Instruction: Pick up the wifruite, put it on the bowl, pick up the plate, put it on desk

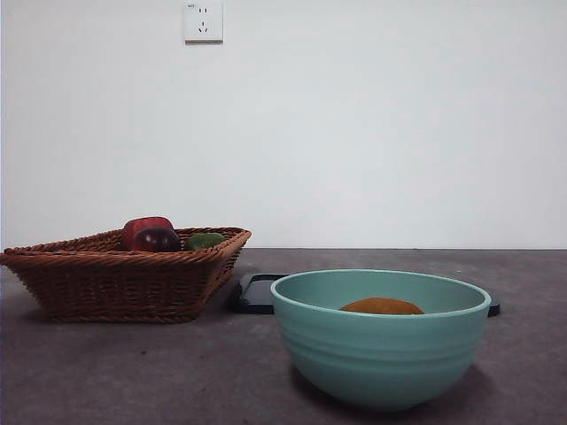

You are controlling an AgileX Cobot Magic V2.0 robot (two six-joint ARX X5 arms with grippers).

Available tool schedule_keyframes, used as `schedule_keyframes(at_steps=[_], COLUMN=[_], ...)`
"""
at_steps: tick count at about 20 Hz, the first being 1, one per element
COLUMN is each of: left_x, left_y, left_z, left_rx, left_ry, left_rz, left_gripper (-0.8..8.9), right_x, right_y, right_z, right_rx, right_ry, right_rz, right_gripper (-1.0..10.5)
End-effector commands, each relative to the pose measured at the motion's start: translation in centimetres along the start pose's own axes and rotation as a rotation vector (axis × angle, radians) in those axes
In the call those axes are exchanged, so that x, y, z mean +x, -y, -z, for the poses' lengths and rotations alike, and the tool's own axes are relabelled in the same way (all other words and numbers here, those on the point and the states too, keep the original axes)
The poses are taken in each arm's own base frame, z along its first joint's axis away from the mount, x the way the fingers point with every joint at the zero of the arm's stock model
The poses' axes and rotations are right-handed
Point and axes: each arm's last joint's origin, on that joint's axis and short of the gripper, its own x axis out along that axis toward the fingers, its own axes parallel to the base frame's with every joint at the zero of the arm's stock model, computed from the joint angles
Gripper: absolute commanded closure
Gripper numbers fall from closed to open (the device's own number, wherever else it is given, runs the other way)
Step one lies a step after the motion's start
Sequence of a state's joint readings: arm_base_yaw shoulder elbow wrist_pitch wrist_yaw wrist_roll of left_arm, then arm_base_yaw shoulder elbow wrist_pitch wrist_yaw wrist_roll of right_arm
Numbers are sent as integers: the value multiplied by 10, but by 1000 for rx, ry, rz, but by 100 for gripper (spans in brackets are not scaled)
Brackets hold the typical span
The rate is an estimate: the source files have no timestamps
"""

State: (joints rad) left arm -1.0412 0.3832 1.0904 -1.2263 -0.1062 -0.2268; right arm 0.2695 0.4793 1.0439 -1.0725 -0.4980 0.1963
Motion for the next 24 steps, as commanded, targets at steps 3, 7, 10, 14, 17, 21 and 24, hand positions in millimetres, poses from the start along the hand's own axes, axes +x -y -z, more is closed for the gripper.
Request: schedule_keyframes(at_steps=[3,7,10,14,17,21,24], left_x=[-2,-2,-2,-2,-2,-2,-2], left_y=[0,0,0,0,0,0,0], left_z=[-3,-3,-3,-3,-3,-3,-3], left_rx=[0,0,0,1,1,0,0], left_ry=[23,23,23,23,24,23,23], left_rz=[13,12,13,13,13,13,13], left_gripper=[196,196,196,196,196,196,196], right_x=[13,45,78,128,164,205,226], right_y=[4,17,27,40,47,52,55], right_z=[-13,-26,-33,-33,-27,-14,-4], right_rx=[81,149,190,215,196,168,147], right_ry=[-46,-177,-306,-496,-625,-760,-831], right_rz=[-5,-9,0,71,145,202,247], right_gripper=[361,362,363,363,363,363,363])
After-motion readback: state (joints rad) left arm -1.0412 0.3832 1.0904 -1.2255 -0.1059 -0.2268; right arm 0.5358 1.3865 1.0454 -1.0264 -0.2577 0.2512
